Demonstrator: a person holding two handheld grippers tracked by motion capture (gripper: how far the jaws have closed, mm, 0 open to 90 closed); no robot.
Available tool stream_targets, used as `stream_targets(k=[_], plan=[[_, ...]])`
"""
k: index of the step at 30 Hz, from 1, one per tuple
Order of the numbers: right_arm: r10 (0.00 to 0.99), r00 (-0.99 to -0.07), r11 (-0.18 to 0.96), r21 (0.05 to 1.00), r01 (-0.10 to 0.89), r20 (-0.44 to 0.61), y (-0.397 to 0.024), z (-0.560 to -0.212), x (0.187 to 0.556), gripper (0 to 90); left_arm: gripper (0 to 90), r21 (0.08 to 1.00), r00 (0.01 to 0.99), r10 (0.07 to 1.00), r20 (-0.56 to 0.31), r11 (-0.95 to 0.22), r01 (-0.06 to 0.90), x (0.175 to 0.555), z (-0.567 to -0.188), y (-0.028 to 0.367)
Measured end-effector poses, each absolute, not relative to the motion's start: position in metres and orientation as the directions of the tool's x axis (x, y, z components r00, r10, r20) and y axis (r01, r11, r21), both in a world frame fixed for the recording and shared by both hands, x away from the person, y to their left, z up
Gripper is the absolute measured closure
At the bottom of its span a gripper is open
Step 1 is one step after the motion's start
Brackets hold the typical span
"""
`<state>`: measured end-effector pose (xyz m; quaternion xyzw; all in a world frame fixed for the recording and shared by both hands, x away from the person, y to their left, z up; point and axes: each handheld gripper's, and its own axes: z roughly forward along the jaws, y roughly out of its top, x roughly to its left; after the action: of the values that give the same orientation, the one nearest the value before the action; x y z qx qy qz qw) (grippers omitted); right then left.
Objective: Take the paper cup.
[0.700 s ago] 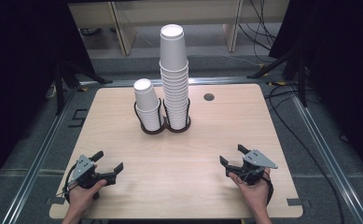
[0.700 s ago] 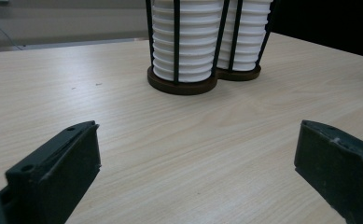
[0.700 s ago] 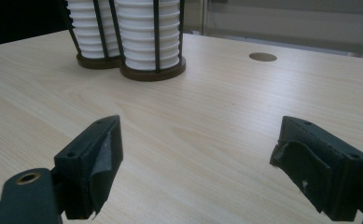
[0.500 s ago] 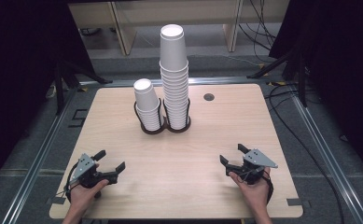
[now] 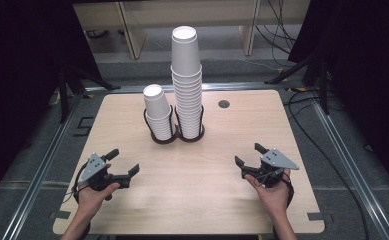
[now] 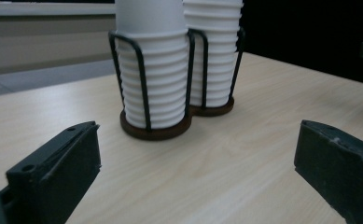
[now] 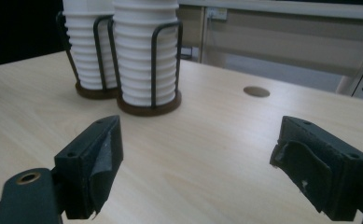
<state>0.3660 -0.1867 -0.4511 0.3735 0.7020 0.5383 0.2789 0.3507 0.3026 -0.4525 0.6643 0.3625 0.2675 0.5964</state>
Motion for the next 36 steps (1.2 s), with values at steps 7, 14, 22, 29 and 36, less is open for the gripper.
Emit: stream_targets(k=[7, 14, 22, 29, 36], plan=[[0.816, -0.578, 0.138, 0.97, 0.199, 0.002, -0.177, -0.412, 0.385, 15.8, 0.0, 0.99, 0.643, 0.761, -0.084, -0.012, 0.144, 0.378, -0.418, 0.282], [0.789, -0.614, 0.154, 0.972, 0.175, -0.015, -0.16, -0.374, 0.411, 15.9, 0.0, 0.995, 0.699, 0.715, 0.007, -0.077, 0.069, 0.409, -0.382, 0.252], [0.763, -0.644, 0.16, 0.981, 0.107, -0.055, -0.139, -0.327, 0.439, 16.0, 0.0, 0.992, 0.715, 0.697, 0.05, -0.119, 0.047, 0.444, -0.348, 0.22], [0.746, -0.663, 0.144, 0.987, 0.071, -0.062, -0.119, -0.289, 0.463, 16.0, 0.0, 0.988, 0.716, 0.694, 0.071, -0.146, 0.044, 0.469, -0.325, 0.204], [0.729, -0.682, 0.139, 0.989, 0.056, -0.064, -0.098, -0.262, 0.482, 15.6, 0.0, 0.987, 0.717, 0.694, 0.065, -0.152, 0.058, 0.493, -0.307, 0.182]])
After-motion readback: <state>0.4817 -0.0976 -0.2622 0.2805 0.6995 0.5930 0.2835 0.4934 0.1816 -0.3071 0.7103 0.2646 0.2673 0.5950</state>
